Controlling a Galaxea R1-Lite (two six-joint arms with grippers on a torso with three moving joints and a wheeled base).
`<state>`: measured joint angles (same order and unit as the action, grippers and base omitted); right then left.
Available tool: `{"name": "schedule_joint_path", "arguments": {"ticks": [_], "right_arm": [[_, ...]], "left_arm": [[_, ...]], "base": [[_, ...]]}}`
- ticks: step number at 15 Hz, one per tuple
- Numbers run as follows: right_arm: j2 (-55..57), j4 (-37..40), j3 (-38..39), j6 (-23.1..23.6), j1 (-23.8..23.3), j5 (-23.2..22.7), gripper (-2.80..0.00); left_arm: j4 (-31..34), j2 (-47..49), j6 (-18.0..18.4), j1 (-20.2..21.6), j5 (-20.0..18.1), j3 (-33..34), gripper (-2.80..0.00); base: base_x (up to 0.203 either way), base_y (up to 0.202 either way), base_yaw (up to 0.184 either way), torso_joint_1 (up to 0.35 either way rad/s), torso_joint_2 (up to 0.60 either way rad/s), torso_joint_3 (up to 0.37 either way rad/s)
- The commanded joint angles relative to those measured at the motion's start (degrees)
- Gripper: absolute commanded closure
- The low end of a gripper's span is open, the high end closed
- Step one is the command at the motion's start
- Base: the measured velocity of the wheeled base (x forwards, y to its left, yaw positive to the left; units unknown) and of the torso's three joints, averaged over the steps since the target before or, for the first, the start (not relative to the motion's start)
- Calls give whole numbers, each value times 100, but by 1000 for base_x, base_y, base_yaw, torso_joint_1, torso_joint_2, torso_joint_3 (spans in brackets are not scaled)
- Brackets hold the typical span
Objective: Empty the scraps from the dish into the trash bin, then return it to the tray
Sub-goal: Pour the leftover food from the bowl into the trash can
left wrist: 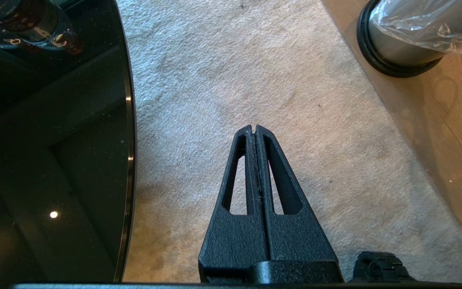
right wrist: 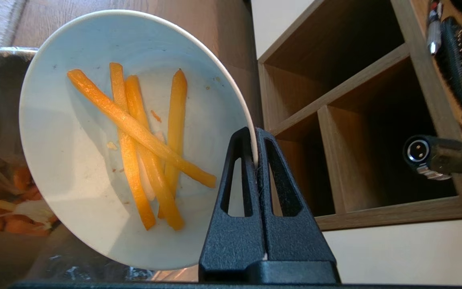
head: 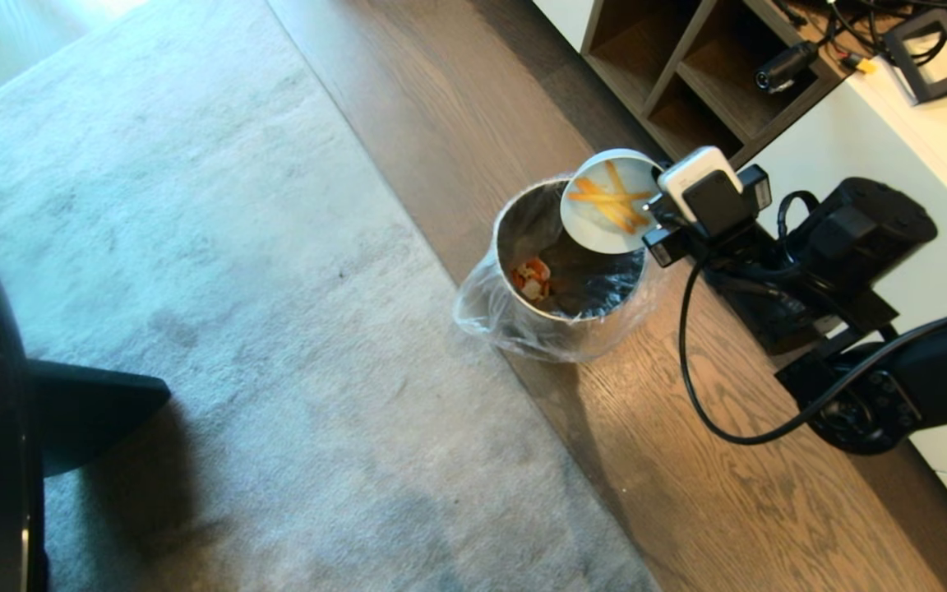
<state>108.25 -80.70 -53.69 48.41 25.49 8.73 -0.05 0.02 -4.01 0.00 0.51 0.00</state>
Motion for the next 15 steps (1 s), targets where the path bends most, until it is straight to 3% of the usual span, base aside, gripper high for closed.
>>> {"name": "schedule_joint_path", "arguments": {"ticks": [1,3,7,12,15], "right_arm": [[47,-94,-70,225,9,-40,0],[47,-230,-122,657,0,-313,0],[60,-528,-98,1564,38,-415,0],[170,-912,-84,2165,83,-407,0],[196,-912,-31,2200,173,-678,0]], "left_arm": [[-4,-2,-3,0,2,0,0],[-4,-2,-3,0,2,0,0],[-4,-2,-3,0,2,0,0],[-4,-2,-3,0,2,0,0],[-4,-2,-3,0,2,0,0]], "base": [[0,0,0,0,0,0],[0,0,0,0,0,0],[0,0,0,0,0,0],[0,0,0,0,0,0],[0,0,0,0,0,0]]}}
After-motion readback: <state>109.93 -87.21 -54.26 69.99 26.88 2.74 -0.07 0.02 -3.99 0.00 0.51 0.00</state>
